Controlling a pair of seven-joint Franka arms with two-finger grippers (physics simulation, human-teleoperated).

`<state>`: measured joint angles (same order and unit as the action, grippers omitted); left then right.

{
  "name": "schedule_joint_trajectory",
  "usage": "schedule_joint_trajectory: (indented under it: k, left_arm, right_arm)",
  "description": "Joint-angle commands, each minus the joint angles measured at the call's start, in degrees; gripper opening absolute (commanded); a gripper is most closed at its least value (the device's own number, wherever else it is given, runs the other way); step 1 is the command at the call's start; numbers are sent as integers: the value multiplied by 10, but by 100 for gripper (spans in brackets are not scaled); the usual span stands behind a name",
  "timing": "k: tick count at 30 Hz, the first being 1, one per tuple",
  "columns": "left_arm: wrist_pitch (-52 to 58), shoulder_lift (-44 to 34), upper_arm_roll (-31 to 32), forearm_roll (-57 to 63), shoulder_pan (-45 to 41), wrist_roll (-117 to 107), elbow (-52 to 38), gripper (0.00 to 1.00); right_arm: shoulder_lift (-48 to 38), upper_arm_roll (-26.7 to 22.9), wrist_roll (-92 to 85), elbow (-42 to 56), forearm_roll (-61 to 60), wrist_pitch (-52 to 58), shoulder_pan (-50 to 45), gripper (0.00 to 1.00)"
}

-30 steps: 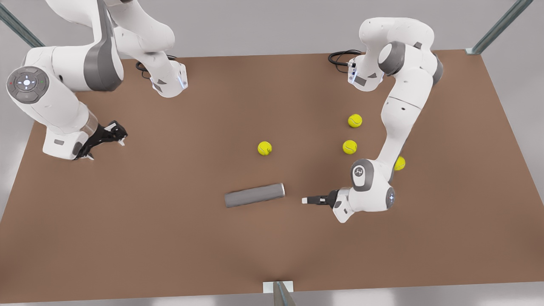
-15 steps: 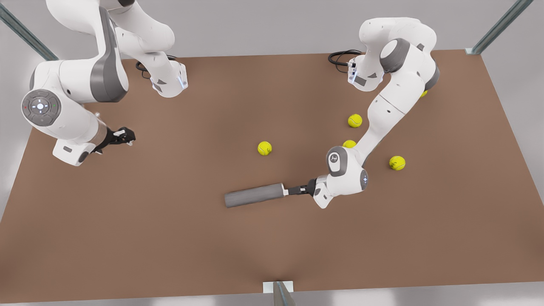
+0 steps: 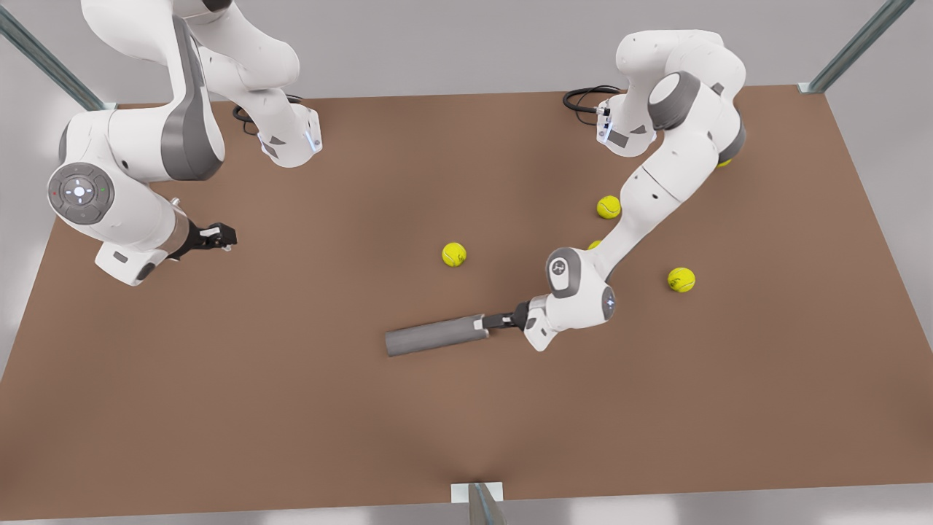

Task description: Put the tennis tube upright

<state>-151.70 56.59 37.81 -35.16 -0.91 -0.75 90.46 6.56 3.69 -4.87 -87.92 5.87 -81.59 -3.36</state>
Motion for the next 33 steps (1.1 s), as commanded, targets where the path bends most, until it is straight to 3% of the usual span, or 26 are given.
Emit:
schedule_joint_trajectory:
  k: [1,26,33]
  left_arm:
    - [-21,2,2,1,-2,2,-2,100]
    - [-34,68,38,-3,-27,2,-72,100]
    - [-31,67,79,-3,4,1,-70,100]
  right_arm:
    - [-1,0,43,0,-1,2,0,100]
    - [1,-3,40,-13,-4,-2,2,100]
    - [0,-3,39,-16,-5,-2,5,100]
